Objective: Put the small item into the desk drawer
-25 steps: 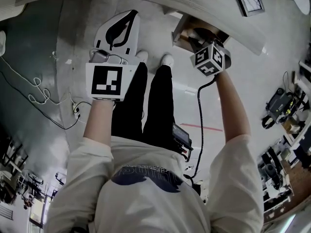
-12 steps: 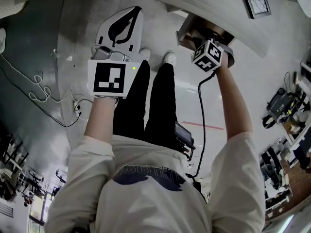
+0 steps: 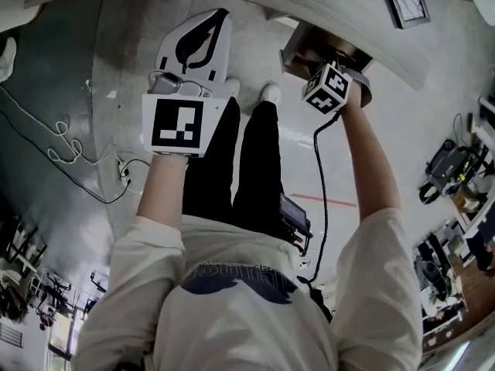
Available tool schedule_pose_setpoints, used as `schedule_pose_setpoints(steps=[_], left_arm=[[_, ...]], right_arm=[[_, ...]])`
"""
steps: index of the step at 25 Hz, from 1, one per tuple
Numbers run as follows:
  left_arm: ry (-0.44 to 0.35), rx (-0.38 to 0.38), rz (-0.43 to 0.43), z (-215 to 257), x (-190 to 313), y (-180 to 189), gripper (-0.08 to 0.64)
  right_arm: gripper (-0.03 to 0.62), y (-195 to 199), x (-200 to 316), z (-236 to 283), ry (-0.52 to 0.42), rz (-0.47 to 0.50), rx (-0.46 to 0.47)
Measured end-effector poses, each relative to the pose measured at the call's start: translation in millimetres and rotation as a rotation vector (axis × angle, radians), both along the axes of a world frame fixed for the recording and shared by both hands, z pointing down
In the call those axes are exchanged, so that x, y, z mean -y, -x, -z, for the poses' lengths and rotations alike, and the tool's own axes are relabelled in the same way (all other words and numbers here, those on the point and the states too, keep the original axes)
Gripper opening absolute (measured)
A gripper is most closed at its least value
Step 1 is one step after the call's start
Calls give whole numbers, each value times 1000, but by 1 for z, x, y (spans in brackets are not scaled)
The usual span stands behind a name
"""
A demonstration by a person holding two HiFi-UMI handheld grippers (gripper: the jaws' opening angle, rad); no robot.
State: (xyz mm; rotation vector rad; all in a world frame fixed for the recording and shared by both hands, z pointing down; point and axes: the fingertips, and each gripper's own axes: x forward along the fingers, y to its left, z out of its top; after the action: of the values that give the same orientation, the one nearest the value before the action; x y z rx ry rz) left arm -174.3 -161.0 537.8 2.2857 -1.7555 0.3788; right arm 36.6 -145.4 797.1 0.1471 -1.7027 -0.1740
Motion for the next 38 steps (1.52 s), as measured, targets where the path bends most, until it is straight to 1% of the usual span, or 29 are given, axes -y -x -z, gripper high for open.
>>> schedule_pose_setpoints(steps=[6,16,20,25,28,32,38], left_arm=[[4,-8,-5,-2,3,-5,9],[6,-2,-9,-3,5,-7,9],[8,-3,-13,-3,5,-8,9],[15,-5,-14,-4,2,-10,9],[16,-5,-17,-6,2,-11,9],[29,-10,-10,-9,1,-12,9],[47,-8,1,-14,-5,-10,9]], right_arm=[[126,0,2,-1,-12,-16,20],[130,-1,1,-1,0,-9,30],[144,0,-1,0,32,-34,47],[178,1,-6,1,82,-52,61],[178,-1,-9,-1,106,-46,55],[152,-4,-11,-2,107,-50,61],[152,-4,-13,2,111,-55,78]])
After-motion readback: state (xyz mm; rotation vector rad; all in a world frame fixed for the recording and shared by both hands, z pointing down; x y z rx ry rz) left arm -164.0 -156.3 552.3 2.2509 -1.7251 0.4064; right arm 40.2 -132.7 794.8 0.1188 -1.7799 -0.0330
